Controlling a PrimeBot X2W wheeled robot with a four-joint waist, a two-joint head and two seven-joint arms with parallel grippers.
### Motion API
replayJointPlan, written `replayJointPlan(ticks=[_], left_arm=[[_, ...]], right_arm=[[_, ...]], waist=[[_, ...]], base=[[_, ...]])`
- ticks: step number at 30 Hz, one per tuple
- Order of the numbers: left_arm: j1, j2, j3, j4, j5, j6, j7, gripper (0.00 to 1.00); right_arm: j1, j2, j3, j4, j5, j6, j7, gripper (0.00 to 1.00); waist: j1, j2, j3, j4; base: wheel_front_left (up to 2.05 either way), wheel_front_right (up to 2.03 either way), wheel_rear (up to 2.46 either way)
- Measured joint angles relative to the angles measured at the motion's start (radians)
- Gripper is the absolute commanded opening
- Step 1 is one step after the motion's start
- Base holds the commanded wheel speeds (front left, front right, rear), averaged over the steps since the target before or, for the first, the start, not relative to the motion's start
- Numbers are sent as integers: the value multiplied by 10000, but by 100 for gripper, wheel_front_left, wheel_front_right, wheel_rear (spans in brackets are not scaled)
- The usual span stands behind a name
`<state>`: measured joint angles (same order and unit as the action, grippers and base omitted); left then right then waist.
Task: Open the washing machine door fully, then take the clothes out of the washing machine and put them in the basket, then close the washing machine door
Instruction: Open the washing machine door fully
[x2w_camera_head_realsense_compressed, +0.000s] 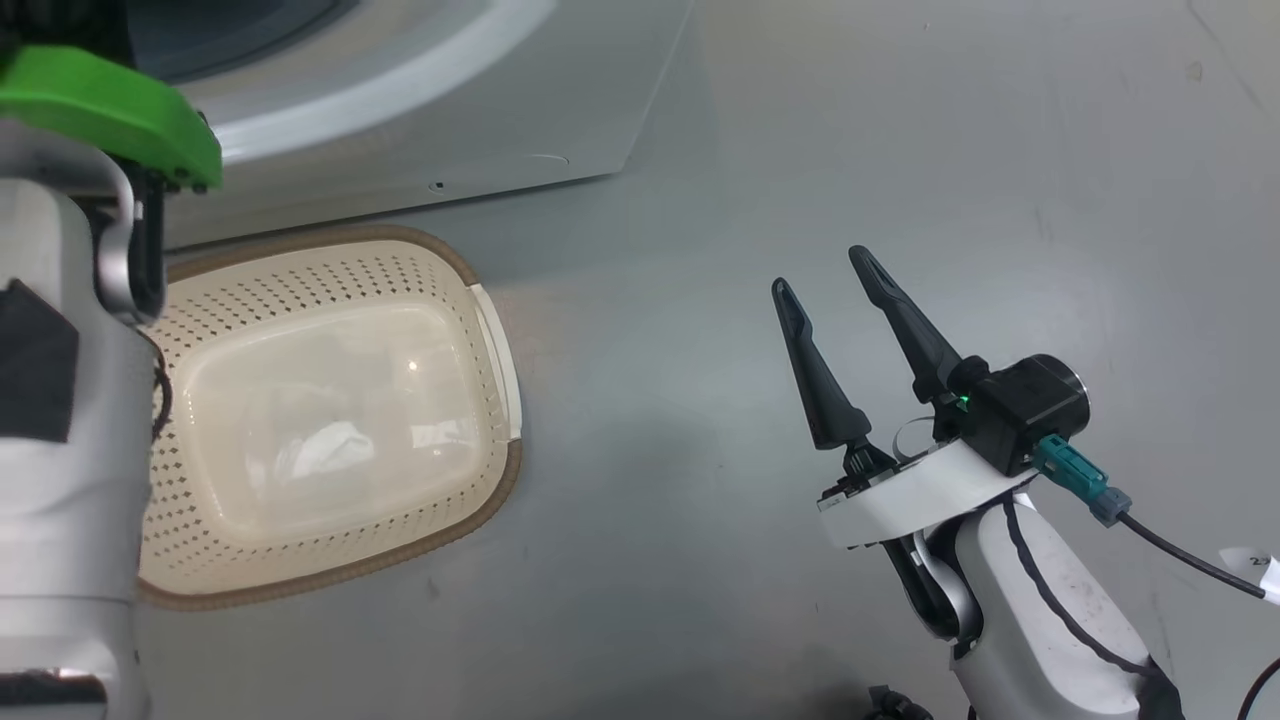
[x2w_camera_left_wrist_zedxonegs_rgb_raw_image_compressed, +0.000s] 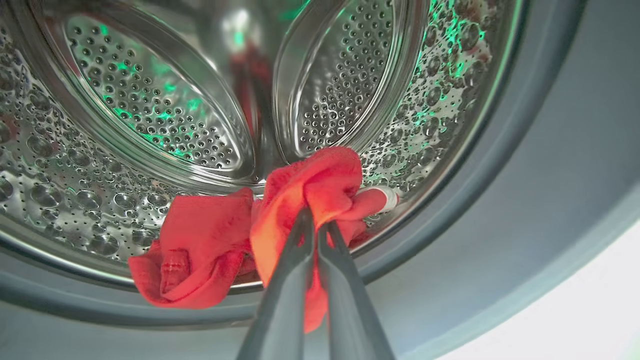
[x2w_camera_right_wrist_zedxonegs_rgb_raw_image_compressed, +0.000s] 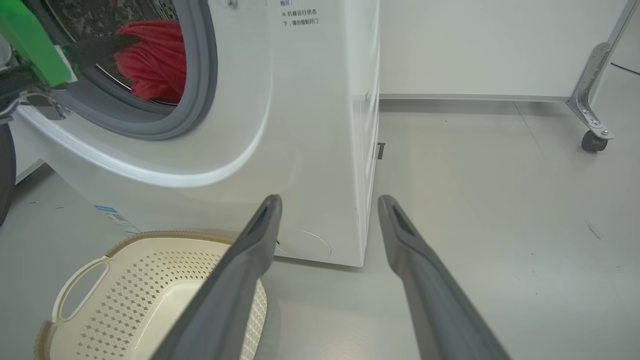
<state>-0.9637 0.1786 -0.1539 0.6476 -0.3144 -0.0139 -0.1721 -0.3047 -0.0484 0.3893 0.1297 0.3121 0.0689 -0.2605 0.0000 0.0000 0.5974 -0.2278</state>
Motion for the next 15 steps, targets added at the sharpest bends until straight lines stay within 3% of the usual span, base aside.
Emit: replayJointPlan(ticks=[5,15], left_arm=[[914,-205,-52,-270,10,196,-673,0],[2196,-602,-140,-1327,111,453,-769,0]], right_arm=[[218,-4,-171,128,-107,-2,0,100],[729,-6,-362,339,-234,0,0,100]], waist=[[0,0,-447,136],[0,0,-1366,492]], base=[[0,0,0],[0,0,0]])
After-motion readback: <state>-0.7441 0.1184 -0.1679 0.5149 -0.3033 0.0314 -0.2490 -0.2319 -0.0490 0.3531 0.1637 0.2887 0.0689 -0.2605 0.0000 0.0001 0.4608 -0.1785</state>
